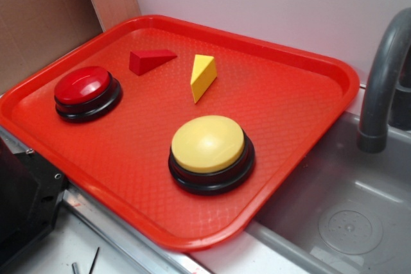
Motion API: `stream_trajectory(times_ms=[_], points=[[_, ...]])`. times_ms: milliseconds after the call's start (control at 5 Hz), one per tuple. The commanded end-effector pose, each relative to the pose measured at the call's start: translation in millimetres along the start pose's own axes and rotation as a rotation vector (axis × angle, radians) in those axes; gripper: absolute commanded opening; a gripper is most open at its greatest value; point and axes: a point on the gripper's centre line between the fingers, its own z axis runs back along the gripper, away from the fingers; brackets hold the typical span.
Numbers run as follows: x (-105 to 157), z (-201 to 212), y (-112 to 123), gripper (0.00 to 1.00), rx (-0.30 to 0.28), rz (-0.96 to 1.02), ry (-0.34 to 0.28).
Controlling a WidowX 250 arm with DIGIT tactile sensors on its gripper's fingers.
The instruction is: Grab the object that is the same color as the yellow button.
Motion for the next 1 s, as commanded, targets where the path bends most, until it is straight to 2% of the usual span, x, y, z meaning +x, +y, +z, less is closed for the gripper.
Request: stream_trajectory(times_ms=[0,400,600,800], points=[[0.0,0.0,0.0,1.0,0.0,0.0,0.0],[22.1,-10.0,-2.2,1.0,-0.012,0.121,-0.006],[49.5,-27.5,-4.8,1.0,-0.003,0.209,0.01],[75.3,-49.8,-6.9,1.0,-0.011,0.394,-0.032]])
